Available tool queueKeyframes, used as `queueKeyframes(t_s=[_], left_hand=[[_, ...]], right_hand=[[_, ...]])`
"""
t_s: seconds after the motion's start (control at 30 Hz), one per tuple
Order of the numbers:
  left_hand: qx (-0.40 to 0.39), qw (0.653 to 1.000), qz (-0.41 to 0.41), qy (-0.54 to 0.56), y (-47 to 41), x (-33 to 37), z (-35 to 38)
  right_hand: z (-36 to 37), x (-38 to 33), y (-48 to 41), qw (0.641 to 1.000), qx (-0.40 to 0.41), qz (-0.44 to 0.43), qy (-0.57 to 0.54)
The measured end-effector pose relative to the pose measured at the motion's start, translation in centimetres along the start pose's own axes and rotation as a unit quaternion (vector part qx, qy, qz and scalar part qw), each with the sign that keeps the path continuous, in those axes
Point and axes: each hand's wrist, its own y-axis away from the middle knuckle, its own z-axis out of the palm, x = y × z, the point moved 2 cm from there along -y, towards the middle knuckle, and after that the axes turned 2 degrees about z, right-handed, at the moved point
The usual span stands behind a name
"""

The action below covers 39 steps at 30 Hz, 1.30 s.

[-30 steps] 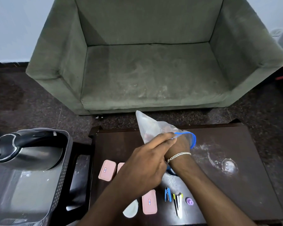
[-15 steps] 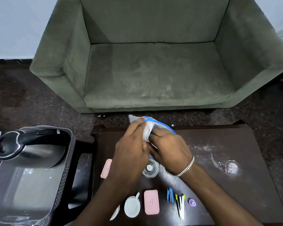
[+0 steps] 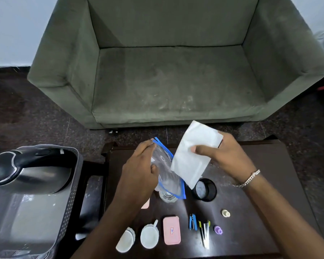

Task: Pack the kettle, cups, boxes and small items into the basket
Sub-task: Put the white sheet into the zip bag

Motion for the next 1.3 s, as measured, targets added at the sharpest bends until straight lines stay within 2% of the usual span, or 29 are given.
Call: queueKeyframes(t_s=[0.17,0.3,0.37,0.43,0.53,0.7,1.07,1.3], left_hand=[[-0.004,1.000,0.010,-0.006,-0.1,0.0,0.5],[-0.003,1.000,0.008,-0.011,-0.3,-0.3,0.6],[-0.004,1.000,0.002,-0.012,-0.3,-0.5,0.5],[-0.010,1.000,-0.004,-0.010,-0.3,-0.7,0.6],[-0.018,1.000,-0.009,-0.006,-0.1,-0.9,0.7],[-0.022,1.000,-0.013,-0.012,0.1,-1.2,1.2],[-0.013,1.000,0.003,-0.025,0.6,-2.1,1.9],[-0.018,0.999,0.003,-0.034,0.8,-2.1,1.9]], right_hand=[[-2.5,-1.6,-0.2,0.984,-0.029,0.000,0.176],[-5.0,-2.9,0.0,0.936,-0.022,-0.009,0.351],[-6.4,-2.8,0.1,0.920,-0.024,-0.003,0.390],[-7.6,-1.9,0.2,0.917,-0.024,0.012,0.399],[-8.8,0.9,0.7,0.936,-0.025,0.060,0.346],[-8.7,8.0,1.8,0.954,0.045,0.123,0.271],[-5.4,18.3,1.0,0.940,0.135,0.172,0.260],[-3.3,21.6,0.2,0.917,0.148,0.188,0.318]])
